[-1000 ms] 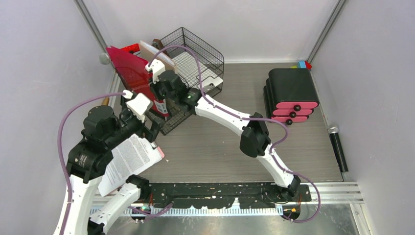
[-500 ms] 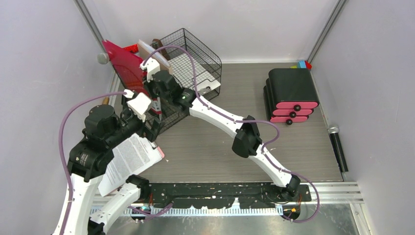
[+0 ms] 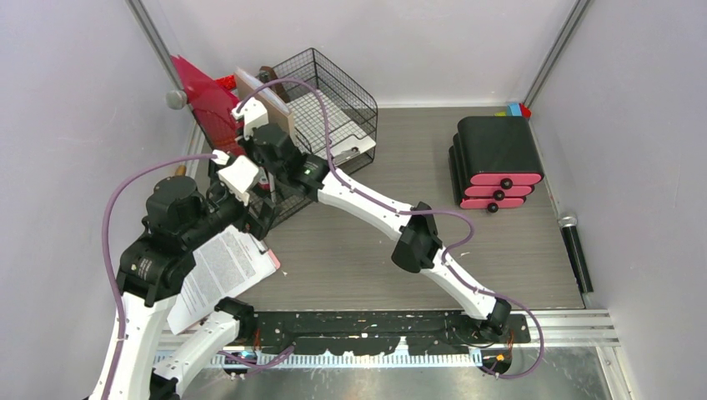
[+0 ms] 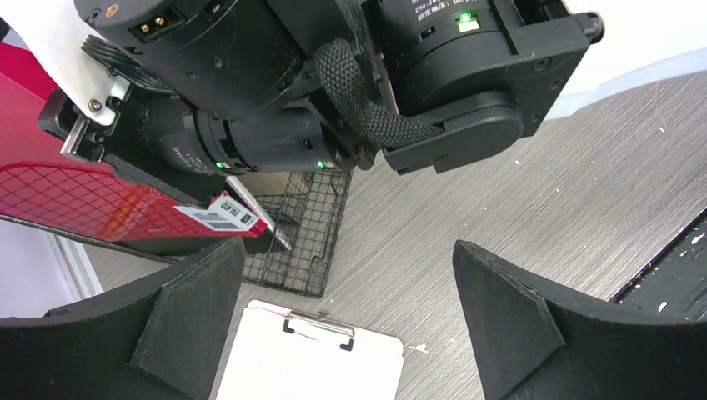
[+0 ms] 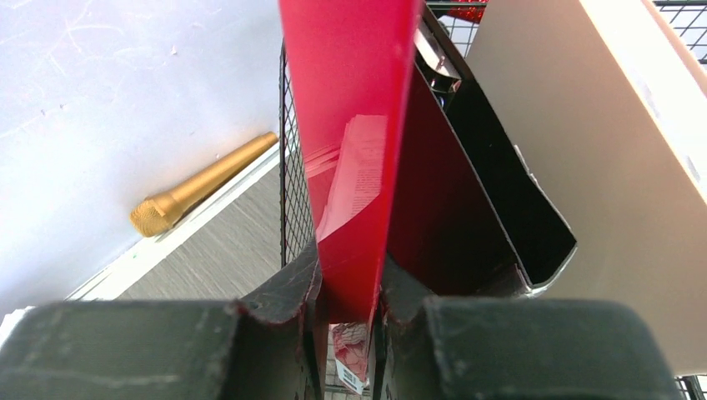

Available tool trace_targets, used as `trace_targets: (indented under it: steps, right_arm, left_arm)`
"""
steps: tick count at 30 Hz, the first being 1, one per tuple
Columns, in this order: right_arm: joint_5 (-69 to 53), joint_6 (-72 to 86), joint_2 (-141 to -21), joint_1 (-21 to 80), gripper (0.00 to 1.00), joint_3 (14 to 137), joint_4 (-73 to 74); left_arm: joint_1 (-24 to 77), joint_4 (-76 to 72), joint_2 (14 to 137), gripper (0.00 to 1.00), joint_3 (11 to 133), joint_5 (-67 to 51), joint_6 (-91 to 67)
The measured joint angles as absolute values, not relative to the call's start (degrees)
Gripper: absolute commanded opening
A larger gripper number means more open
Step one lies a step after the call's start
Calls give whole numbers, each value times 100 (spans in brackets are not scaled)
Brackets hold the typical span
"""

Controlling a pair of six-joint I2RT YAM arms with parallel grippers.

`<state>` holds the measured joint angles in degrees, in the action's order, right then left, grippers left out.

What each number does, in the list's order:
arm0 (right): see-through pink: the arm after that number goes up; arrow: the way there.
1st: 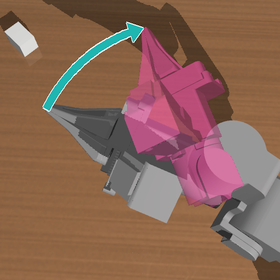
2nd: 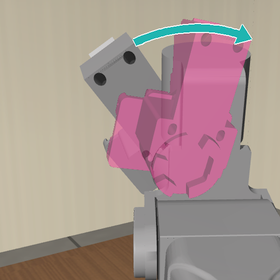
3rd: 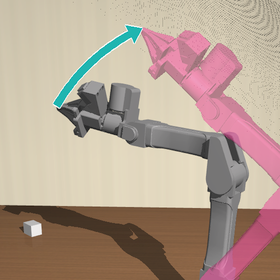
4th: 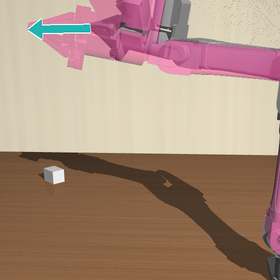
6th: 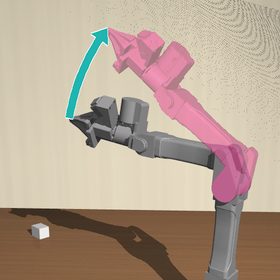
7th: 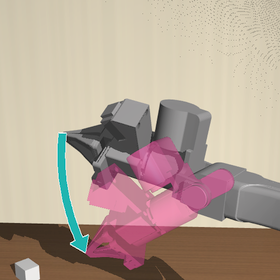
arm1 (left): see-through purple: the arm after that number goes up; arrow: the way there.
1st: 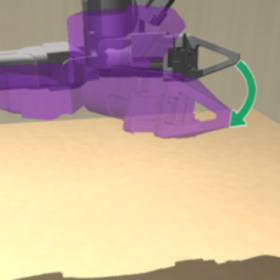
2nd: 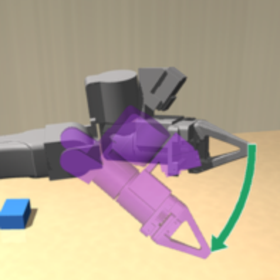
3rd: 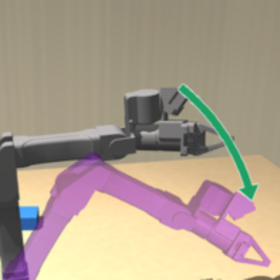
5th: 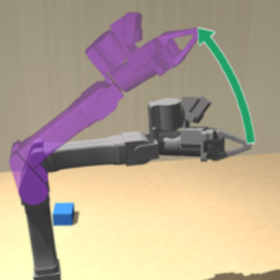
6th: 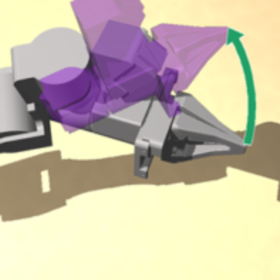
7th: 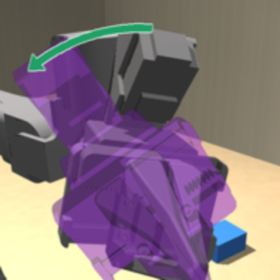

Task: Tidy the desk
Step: Place the folder in the storage box.

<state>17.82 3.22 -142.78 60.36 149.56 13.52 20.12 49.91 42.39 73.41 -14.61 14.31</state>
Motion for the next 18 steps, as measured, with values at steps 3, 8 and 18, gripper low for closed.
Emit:
trace_targets:
  steps: [3, 8, 18]
  right_arm:
    - [2016, 217, -14376, 6073, 0, 15078, 1253]
    - [2379, 106, -14543, 6160, 1, 15152, 1100]
    - [2759, 58, -14715, 6285, 0, 15161, 1024]
  left_arm:
    - [2012, 4991, 4239, 99, 7341, -1461, 1411]
    - [2012, 4991, 4239, 99, 7341, -1463, 1404]
    - [2012, 4989, 4239, 99, 7341, -1511, 1389]
